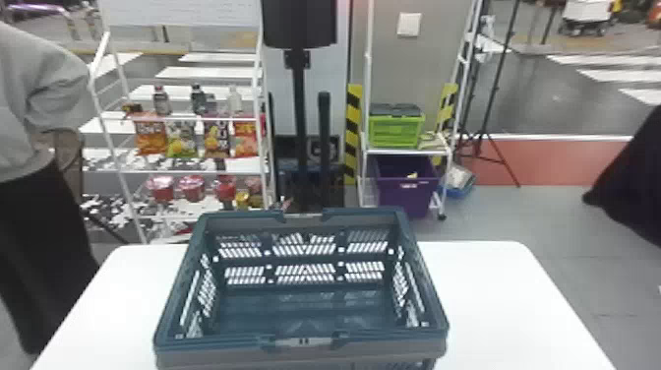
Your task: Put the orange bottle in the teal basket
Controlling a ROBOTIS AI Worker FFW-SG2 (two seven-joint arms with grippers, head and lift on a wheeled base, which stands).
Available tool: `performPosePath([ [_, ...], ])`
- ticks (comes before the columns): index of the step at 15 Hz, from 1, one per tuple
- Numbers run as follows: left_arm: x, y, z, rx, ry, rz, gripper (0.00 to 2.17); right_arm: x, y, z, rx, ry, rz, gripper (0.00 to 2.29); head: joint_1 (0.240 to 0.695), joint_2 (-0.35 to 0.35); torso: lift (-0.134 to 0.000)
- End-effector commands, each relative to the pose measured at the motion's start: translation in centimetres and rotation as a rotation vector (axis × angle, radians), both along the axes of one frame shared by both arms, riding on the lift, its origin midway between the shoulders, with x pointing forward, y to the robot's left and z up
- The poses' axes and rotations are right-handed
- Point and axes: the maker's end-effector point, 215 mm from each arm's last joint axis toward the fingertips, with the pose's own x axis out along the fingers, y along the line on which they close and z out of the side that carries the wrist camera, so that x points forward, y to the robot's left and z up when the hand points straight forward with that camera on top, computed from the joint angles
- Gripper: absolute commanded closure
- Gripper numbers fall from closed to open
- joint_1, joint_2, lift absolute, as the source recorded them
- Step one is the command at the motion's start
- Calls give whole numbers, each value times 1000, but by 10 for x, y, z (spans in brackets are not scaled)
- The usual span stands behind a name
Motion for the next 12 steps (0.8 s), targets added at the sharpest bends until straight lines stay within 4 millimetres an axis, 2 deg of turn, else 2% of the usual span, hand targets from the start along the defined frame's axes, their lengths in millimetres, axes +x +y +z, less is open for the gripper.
performPosePath([
  [1,0,0,1,-2,-1,2,626,0,0,0,0,-1,1,127,499,0,0],
  [12,2,-1,5,-2,-10,0,626,1,1,5,2,-8,0,127,499,0,0],
])
